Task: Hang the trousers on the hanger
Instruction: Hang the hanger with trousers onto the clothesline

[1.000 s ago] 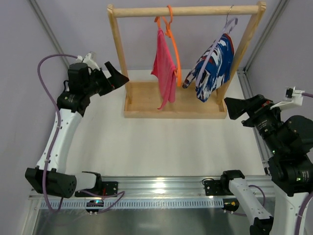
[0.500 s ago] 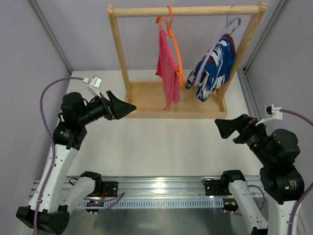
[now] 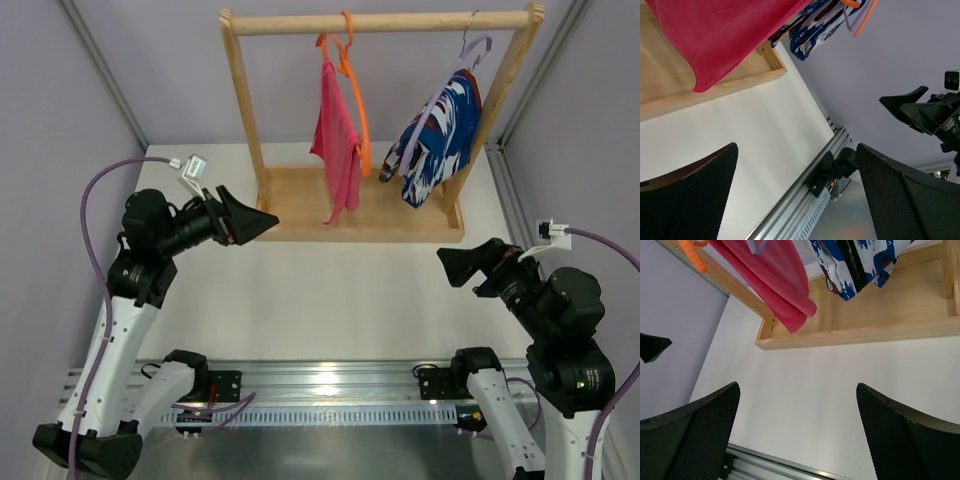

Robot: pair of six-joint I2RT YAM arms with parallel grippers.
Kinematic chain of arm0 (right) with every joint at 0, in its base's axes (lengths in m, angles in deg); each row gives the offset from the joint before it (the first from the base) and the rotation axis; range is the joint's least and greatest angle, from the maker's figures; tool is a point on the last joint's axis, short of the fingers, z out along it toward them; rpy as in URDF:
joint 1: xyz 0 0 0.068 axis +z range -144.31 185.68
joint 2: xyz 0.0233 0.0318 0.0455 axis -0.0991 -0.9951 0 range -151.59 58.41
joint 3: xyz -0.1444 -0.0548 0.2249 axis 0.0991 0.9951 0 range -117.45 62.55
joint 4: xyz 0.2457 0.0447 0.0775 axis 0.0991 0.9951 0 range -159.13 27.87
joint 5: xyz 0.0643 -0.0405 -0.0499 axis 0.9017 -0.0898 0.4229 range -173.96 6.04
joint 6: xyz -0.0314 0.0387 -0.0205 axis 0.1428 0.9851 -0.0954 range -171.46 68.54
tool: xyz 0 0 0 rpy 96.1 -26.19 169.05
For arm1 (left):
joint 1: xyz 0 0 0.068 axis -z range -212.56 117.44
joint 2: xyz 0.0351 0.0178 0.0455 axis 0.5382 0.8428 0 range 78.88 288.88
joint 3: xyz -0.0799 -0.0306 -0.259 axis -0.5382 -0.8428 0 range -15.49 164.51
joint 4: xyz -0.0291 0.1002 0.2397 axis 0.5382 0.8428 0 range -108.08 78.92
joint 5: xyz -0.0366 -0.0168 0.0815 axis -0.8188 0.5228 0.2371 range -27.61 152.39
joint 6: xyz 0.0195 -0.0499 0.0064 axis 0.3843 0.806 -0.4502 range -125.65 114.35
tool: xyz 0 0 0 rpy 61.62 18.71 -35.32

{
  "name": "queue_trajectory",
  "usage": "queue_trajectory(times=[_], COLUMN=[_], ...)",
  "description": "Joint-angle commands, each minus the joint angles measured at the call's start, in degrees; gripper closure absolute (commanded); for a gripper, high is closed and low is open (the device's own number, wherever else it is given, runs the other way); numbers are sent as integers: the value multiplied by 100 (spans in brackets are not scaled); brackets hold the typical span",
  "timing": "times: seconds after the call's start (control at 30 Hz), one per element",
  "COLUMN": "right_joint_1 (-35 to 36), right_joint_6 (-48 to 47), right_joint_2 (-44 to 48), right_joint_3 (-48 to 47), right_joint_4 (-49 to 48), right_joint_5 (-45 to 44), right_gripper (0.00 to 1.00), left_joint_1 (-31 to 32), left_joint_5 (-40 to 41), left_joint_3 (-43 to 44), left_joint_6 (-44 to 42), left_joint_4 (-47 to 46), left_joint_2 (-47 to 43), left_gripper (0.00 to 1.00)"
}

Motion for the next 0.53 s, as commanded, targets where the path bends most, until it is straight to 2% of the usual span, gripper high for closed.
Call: queue_trajectory(times=[0.0, 0.5], right_joint_1=[-34, -26], right_joint_6=[-50, -59], right_joint_2=[25, -37], right_joint_3=[-145, -452], right_joint_4=[-137, 117], right_joint_5=[-37, -107], right_gripper=[0, 0], left_joint_1=[-6, -6], left_joint_5=[-121, -227], left_joint_3=[132, 0], left_joint_6=[30, 495], left_joint_4=[-323, -753], left_joint_2=[-36, -54], left_gripper=[0, 0])
